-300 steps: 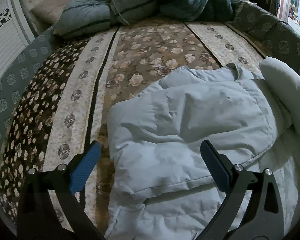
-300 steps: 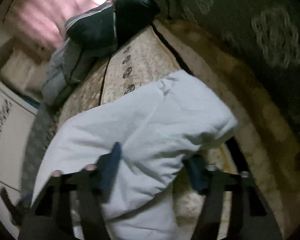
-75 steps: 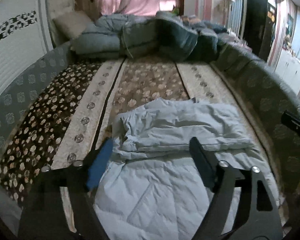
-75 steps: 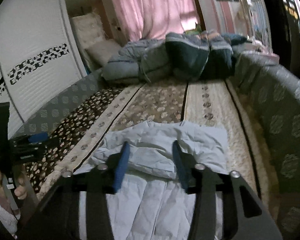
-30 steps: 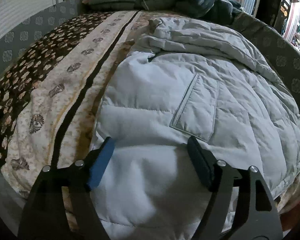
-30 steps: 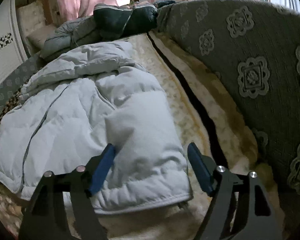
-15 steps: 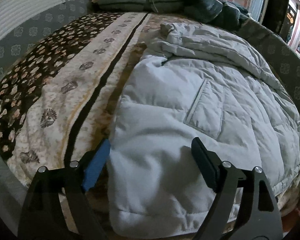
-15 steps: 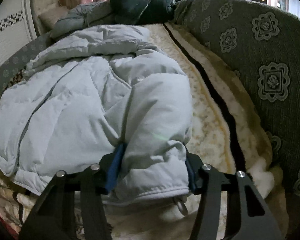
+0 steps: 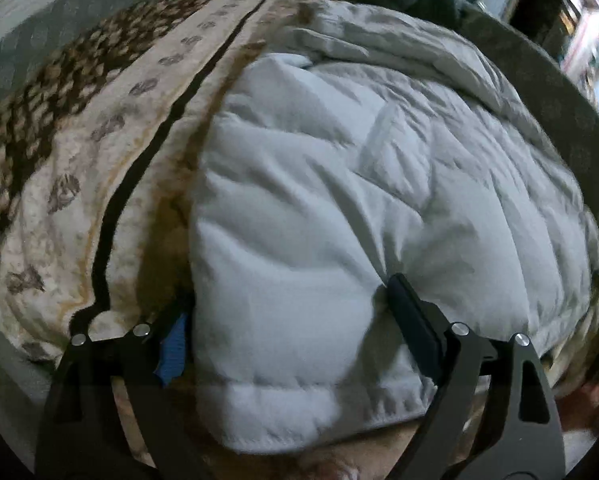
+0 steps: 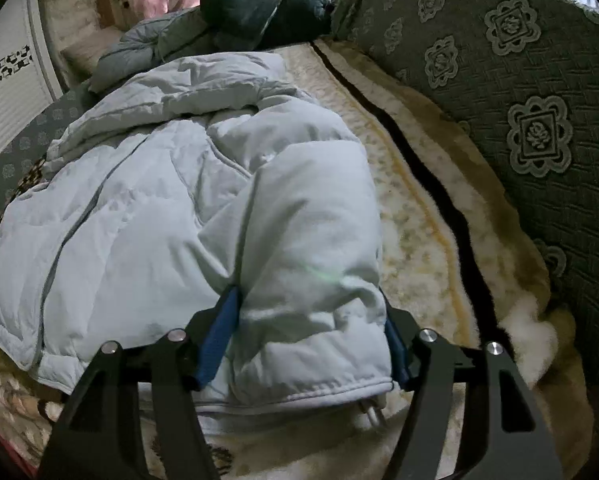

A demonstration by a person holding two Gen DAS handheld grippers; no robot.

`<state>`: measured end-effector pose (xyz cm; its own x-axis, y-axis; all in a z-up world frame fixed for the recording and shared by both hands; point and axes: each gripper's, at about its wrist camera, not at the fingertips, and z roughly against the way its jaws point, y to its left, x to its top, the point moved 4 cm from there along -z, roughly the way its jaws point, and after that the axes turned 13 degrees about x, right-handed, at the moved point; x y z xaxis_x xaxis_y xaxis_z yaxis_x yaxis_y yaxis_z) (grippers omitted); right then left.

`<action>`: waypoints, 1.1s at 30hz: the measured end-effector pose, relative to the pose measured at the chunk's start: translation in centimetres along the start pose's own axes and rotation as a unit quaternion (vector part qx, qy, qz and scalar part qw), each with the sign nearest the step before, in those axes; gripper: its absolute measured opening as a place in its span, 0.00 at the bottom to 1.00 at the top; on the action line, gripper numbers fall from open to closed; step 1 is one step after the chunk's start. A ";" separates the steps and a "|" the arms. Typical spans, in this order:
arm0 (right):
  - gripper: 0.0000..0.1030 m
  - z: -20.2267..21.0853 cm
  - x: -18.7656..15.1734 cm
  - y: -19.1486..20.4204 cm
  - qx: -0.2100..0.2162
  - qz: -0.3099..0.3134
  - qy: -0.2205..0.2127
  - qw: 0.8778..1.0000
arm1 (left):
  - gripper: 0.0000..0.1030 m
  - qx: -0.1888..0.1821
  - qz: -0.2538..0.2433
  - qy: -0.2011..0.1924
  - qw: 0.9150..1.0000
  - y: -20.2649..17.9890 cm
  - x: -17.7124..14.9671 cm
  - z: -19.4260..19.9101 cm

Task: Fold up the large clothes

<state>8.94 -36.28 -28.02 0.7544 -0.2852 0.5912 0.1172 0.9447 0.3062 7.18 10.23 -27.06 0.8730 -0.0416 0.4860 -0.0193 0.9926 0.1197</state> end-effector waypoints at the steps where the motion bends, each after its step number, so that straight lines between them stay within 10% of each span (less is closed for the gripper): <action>1: 0.64 0.1 -0.1 0.1 0.001 -0.002 0.000 1.000 | 0.85 0.009 -0.007 -0.002 1.000 -0.2 -0.1 0.0; 10: 0.59 -0.9 0.1 -0.3 0.030 -0.021 0.037 0.999 | 0.97 -0.028 0.023 0.032 0.999 0.9 -0.2 -2.1; 14: 0.33 -0.6 0.7 0.7 0.034 0.006 0.049 0.998 | 0.70 -0.041 0.009 0.017 0.999 0.2 0.2 -1.1; 20: 0.21 0.1 1.9 1.4 0.048 0.012 0.044 0.998 | 0.26 -0.041 -0.018 0.013 0.999 -0.4 1.9 0.5; 33: 0.19 3.2 8.5 3.7 0.102 0.029 0.005 0.994 | 0.17 -0.059 -0.021 -0.022 0.998 -0.8 7.8 4.2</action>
<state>13.70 -35.69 -19.51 0.7629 -0.2282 0.6049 -0.0593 0.9070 0.4169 11.97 8.58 -19.72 0.8494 -0.0863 0.5206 0.0767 0.9963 0.0399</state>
